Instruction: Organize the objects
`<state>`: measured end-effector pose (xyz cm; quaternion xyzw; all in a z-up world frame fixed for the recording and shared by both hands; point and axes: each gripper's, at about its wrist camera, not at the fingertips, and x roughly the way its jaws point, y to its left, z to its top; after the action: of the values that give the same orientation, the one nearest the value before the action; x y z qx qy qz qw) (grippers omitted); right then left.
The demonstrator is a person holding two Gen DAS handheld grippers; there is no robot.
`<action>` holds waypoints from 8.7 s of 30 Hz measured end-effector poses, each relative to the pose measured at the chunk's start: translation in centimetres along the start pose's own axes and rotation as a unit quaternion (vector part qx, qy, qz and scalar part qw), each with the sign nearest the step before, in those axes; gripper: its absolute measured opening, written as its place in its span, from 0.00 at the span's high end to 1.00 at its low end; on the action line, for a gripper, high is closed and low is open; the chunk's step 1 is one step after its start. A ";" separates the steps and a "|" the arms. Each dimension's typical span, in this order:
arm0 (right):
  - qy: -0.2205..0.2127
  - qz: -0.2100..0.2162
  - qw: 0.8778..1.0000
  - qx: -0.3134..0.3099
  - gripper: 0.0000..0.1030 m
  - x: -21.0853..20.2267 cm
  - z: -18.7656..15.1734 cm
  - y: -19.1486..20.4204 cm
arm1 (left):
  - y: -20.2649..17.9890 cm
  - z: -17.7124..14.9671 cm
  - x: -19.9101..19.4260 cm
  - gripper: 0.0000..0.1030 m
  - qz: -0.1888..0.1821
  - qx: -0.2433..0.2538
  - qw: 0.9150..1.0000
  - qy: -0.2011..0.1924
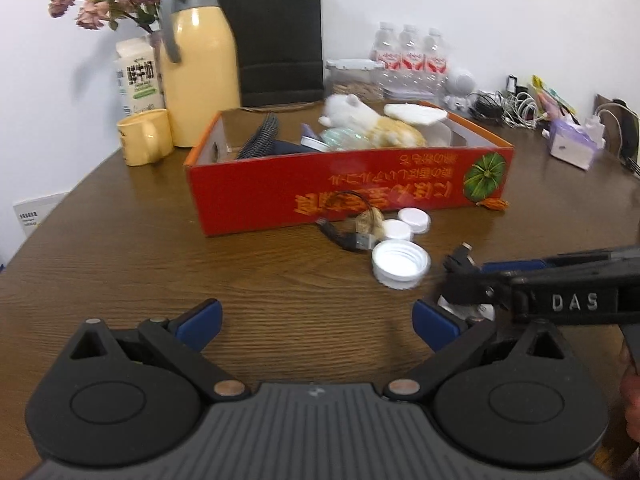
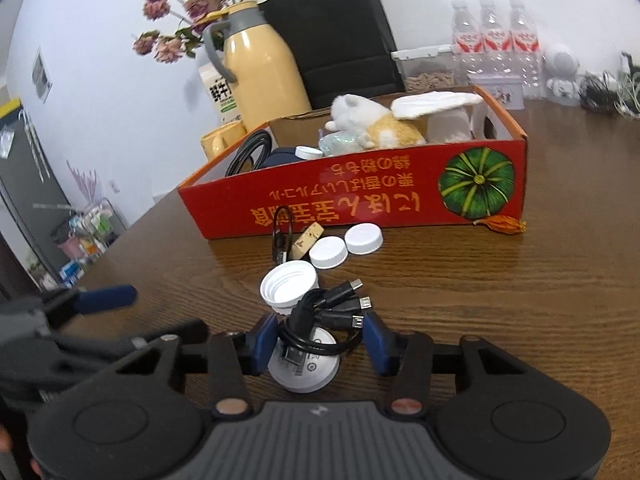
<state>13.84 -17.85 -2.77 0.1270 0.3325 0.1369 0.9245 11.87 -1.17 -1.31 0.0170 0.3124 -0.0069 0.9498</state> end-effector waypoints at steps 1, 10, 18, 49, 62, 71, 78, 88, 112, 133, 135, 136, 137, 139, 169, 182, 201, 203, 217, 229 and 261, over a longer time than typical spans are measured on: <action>-0.003 -0.003 1.000 0.004 0.56 -0.1 0.0 -0.2 | -0.1 0.0 0.2 0.00 -0.007 -0.006 1.000 0.002; -0.006 0.019 0.999 0.044 0.57 -0.3 0.0 -1.7 | -1.2 -0.4 1.3 0.00 -0.050 -0.002 0.998 0.025; -0.001 0.034 0.999 0.038 0.57 -0.1 -0.2 -1.1 | -2.5 -0.4 1.5 0.07 -0.075 0.018 0.997 0.024; -0.020 0.026 0.998 0.046 0.58 -1.1 -1.1 -2.0 | -3.8 -0.8 1.0 0.65 -0.135 0.016 0.991 0.005; -0.037 0.011 0.998 0.046 0.59 -1.7 -1.1 -2.3 | -5.3 -1.4 1.2 0.74 -0.102 0.067 0.993 0.001; -0.034 0.015 0.997 0.061 0.59 -1.9 -1.3 -3.4 | -4.6 -1.1 1.0 0.75 -0.125 0.030 0.992 -0.001; -0.028 0.033 0.997 0.068 0.59 -1.5 -1.3 -3.1 | -4.4 -1.1 -0.5 0.72 -0.143 0.021 0.989 -0.011; -0.016 0.054 0.997 0.061 0.59 -0.9 -1.4 -1.9 | -4.2 -1.2 0.0 0.78 -0.140 0.016 0.990 0.001; -0.055 0.016 0.996 0.062 0.60 -2.6 -1.0 -3.0 | -4.9 -1.3 0.0 0.87 -0.129 0.053 0.990 -0.004; -0.082 -0.022 0.996 0.040 0.60 -5.6 -2.3 -4.1 | -6.9 -1.3 0.7 0.41 -0.088 0.064 0.994 0.002; -0.083 -0.021 0.996 0.040 0.60 -5.7 -2.3 -4.2 | -7.0 -1.3 0.8 0.43 -0.088 0.063 0.994 0.004; -0.084 -0.020 0.995 0.039 0.60 -5.8 -2.3 -4.2 | -7.0 -1.3 0.8 0.47 -0.088 0.063 0.994 0.006; -0.084 -0.020 0.996 0.039 0.60 -5.8 -2.3 -4.2 | -7.0 -1.3 0.9 0.54 -0.091 0.063 0.994 0.008; -0.085 -0.018 0.996 0.037 0.60 -5.8 -2.3 -4.1 | -6.9 -1.4 0.9 0.61 -0.096 0.064 0.993 0.008; -0.128 -0.065 0.987 -0.070 0.60 2.8 11.3 -0.5 | 0.0 12.0 6.6 0.61 -0.022 -0.028 0.991 -0.132; -0.100 -0.094 0.990 -0.036 0.55 5.3 10.0 -3.6 | -0.5 10.4 8.2 0.41 -0.037 -0.018 0.990 -0.131; -0.154 -0.120 0.979 -0.056 0.00 2.4 9.1 -2.6 | 0.9 9.2 4.2 0.00 0.001 -0.043 0.977 -0.207; -0.156 -0.124 0.978 -0.061 0.00 1.9 8.8 -2.5 | 1.0 8.7 4.0 0.00 0.003 -0.041 0.980 -0.197; -0.111 -0.149 0.979 -0.082 0.00 -0.9 4.6 -2.2 | -1.1 3.7 2.9 0.00 -0.011 0.013 0.997 -0.075; -0.089 -0.182 0.975 -0.091 0.00 -0.2 2.4 -2.7 | -2.9 1.8 4.4 0.04 -0.018 0.014 1.000 -0.019; -0.090 -0.130 0.979 -0.128 0.06 0.7 2.0 0.0 | 5.3 2.3 2.6 0.61 0.033 -0.039 0.996 -0.075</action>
<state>15.63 -17.88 -1.69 -0.0252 0.2410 0.0452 0.9691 15.47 4.08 -0.90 -0.0099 0.2396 0.0355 0.9702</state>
